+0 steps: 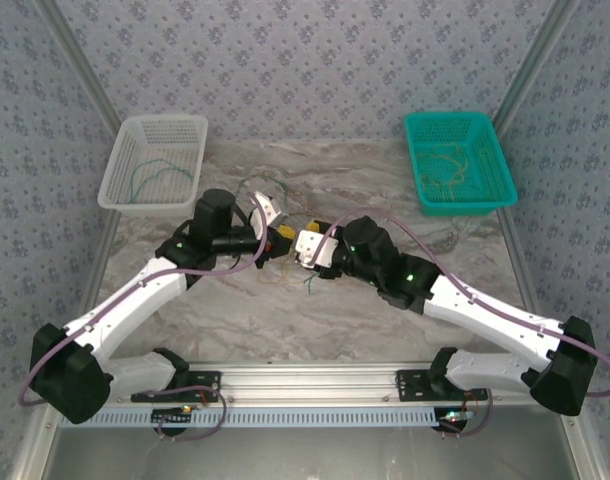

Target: Untangle the cables

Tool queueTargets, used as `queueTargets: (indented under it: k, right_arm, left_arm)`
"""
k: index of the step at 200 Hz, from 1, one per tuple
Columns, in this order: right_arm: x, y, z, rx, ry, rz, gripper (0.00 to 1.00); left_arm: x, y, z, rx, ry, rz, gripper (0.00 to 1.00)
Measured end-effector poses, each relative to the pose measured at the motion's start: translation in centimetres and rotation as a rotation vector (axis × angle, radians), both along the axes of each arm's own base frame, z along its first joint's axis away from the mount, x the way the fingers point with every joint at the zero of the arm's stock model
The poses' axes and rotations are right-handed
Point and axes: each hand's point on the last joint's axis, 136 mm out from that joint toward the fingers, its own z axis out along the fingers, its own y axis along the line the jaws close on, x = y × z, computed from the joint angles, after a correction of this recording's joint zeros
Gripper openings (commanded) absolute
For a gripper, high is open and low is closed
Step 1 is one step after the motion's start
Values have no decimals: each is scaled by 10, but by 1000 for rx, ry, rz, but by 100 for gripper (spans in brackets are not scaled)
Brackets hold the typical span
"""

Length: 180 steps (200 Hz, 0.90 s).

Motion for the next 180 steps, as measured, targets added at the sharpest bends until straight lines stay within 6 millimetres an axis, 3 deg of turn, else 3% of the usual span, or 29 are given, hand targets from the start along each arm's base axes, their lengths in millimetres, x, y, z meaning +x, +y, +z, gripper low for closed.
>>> queueTargets:
  k: [25,43,70,149,170,180]
  right_arm:
    - [7,4,-11,-26,4,-9,34]
    - [10,5,-16,-42,7,-10,15]
    - [13,2,-15,-31,12,-18,0]
    - [15,-10,3,179,152,47,0]
    - [25,-27,10,251,204,10,5]
    - [31,-37,14,280,216,-16,3]
  left_arm:
    - [-1,-1,1,-4,1,-8,0]
    - [-1,-1,1,-4,0,-7,0]
    - [2,0,2,-5,-12,6,0]
    - [11,5,10,-68,-104,85,0]
    - [24,17,3,-52,-99,160,0]
    - [31,23,-1,-42,-94,194,0]
